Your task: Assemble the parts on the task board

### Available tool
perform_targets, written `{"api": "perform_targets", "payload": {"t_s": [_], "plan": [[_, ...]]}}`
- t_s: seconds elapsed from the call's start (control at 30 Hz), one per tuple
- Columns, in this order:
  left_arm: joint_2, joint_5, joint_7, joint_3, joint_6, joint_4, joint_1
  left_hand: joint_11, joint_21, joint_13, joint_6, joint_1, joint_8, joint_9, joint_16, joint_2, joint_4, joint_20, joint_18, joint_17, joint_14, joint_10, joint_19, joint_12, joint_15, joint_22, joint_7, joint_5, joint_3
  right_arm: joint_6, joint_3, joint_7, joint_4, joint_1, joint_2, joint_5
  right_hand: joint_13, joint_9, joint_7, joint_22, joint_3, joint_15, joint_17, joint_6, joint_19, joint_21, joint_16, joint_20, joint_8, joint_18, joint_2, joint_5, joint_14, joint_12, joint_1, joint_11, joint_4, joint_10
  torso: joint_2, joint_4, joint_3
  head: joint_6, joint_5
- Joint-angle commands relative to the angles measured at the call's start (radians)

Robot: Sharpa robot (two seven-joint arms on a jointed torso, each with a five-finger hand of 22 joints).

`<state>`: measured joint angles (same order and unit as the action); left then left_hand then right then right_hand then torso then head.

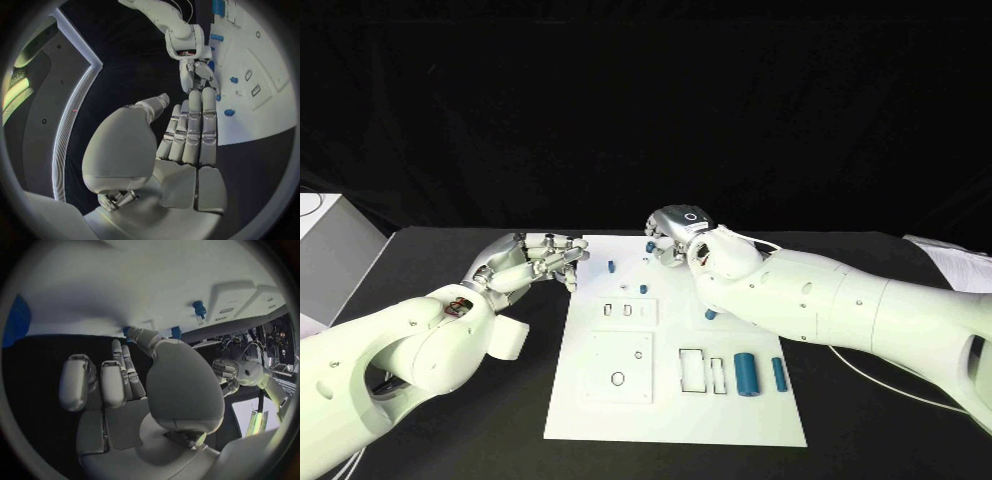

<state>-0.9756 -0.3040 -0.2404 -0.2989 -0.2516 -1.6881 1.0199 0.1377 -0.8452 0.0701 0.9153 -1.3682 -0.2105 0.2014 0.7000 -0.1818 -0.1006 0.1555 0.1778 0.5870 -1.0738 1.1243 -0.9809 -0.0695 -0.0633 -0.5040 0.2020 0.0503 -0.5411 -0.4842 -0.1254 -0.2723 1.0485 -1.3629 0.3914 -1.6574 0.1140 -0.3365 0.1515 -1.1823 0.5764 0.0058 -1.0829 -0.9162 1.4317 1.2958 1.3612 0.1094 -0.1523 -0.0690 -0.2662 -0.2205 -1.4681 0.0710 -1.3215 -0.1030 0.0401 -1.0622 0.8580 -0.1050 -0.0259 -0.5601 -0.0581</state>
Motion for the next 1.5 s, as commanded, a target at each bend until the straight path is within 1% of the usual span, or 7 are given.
{"api": "perform_targets", "payload": {"t_s": [0.03, 0.4, 0.73, 0.77, 0.9, 1.13, 1.5], "plan": [[0.001, -0.003, -0.002, -0.001, 0.019, -0.001, 0.001, 0.001, -0.002, 0.001, -0.005, 0.006, 0.007, 0.001, 0.006, -0.003, 0.000, 0.001, 0.005, 0.001, 0.009, -0.007, 0.005, 0.004, -0.001, -0.001, 0.001, 0.002, -0.004, -0.004, 0.000, 0.005, 0.006, 0.000, 0.006, -0.001, -0.001, 0.001, -0.002, 0.004, -0.008, 0.008, 0.004, 0.008, -0.008, -0.005, -0.004, 0.002, 0.007, -0.012, -0.004, 0.005, -0.007, -0.003, -0.004, 0.000, 0.001, 0.009, 0.000, 0.0011, 0.0001, 0.000, 0.002], [-0.001, -0.003, -0.003, -0.001, 0.021, 0.008, 0.001, 0.001, -0.002, 0.001, -0.005, 0.006, 0.007, 0.001, 0.006, -0.003, 0.000, 0.001, 0.005, 0.001, 0.009, -0.007, 0.005, 0.004, -0.001, -0.001, 0.001, 0.002, -0.004, -0.051, 0.002, 0.012, 0.115, -0.003, 0.103, 0.032, -0.009, -0.004, -0.002, 0.066, -0.070, 0.007, 0.049, 0.003, -0.025, -0.059, -0.026, 0.002, 0.011, -0.024, 0.012, 0.004, 0.001, 0.013, -0.019, 0.002, 0.017, 0.017, -0.003, 0.0075, 0.0031, 0.005, 0.003], [0.000, -0.003, -0.008, -0.001, 0.024, 0.017, 0.001, 0.001, -0.009, 0.001, -0.006, 0.006, 0.007, 0.002, 0.009, -0.004, 0.000, 0.001, 0.005, 0.003, 0.011, -0.009, 0.010, 0.004, -0.001, -0.006, 0.001, 0.002, -0.005, -0.040, 0.017, 0.078, 0.278, -0.031, 0.289, 0.234, 0.377, -0.018, -0.016, -0.050, -0.103, -0.041, -0.054, -0.040, 0.025, 0.021, 0.035, -0.043, 0.004, 0.000, -0.020, 0.040, -0.028, 0.483, -0.022, 0.062, 0.031, -0.288, -0.017, 0.0238, 0.0099, 0.014, 0.002], [0.001, -0.003, -0.009, -0.001, 0.025, 0.018, 0.001, 0.001, -0.009, 0.001, -0.006, 0.006, 0.007, 0.002, 0.009, -0.004, 0.000, 0.001, 0.005, 0.003, 0.011, -0.009, 0.010, 0.004, -0.001, -0.006, 0.001, 0.002, -0.005, -0.028, 0.018, 0.080, 0.287, -0.034, 0.306, 0.256, 0.838, -0.021, -0.022, -0.085, -0.127, -0.044, -0.089, -0.034, 0.037, 0.046, 0.055, -0.034, 0.004, 0.010, -0.009, 0.024, -0.035, 0.935, -0.034, 0.057, 0.032, -0.282, -0.018, 0.0248, 0.0100, 0.014, 0.001], [0.003, -0.003, -0.009, -0.001, 0.027, 0.020, 0.001, 0.001, -0.010, 0.001, -0.006, 0.006, 0.007, 0.002, 0.010, -0.004, 0.000, 0.001, 0.005, 0.004, 0.011, -0.009, 0.010, 0.004, -0.001, -0.006, 0.001, 0.002, -0.005, 0.034, 0.019, 0.074, 0.309, -0.040, 0.362, 0.339, 1.265, -0.028, 0.003, -0.176, -0.186, -0.019, -0.212, 0.001, 0.065, 0.113, 0.114, -0.024, 0.000, 0.023, 0.001, -0.045, -0.055, 1.336, -0.023, 0.038, 0.081, -0.362, -0.021, 0.0271, 0.0135, 0.014, -0.002], [0.006, -0.003, -0.010, 0.000, 0.028, 0.023, 0.000, 0.001, -0.011, 0.001, -0.006, 0.005, 0.007, 0.002, 0.011, -0.004, 0.001, 0.001, 0.005, 0.004, 0.010, -0.009, 0.011, 0.004, -0.001, -0.007, 0.000, 0.002, -0.005, 0.131, 0.020, 0.020, 0.304, -0.043, 0.408, 0.362, 1.449, -0.040, 0.019, -0.358, -0.308, 0.002, -0.457, 0.047, 0.127, 0.252, 0.201, -0.004, -0.024, 0.062, 0.013, -0.088, -0.097, 1.494, -0.035, 0.018, 0.134, -0.501, -0.023, 0.0301, 0.0186, 0.012, -0.005], [0.009, -0.005, -0.009, 0.000, 0.032, 0.025, 0.000, 0.001, -0.011, 0.001, -0.006, 0.005, 0.007, 0.002, 0.011, -0.004, 0.001, 0.001, 0.005, 0.004, 0.010, -0.009, 0.011, 0.004, -0.001, -0.007, 0.000, 0.002, -0.005, 0.181, 0.019, -0.048, 0.280, -0.044, 0.391, 0.332, 1.457, -0.046, 0.025, -0.388, -0.382, 0.011, -0.488, 0.067, 0.139, 0.275, 0.210, 0.008, -0.042, 0.069, 0.024, -0.095, -0.103, 1.500, -0.061, 0.010, 0.187, -0.509, -0.020, 0.0269, 0.0157, 0.005, -0.016]]}}
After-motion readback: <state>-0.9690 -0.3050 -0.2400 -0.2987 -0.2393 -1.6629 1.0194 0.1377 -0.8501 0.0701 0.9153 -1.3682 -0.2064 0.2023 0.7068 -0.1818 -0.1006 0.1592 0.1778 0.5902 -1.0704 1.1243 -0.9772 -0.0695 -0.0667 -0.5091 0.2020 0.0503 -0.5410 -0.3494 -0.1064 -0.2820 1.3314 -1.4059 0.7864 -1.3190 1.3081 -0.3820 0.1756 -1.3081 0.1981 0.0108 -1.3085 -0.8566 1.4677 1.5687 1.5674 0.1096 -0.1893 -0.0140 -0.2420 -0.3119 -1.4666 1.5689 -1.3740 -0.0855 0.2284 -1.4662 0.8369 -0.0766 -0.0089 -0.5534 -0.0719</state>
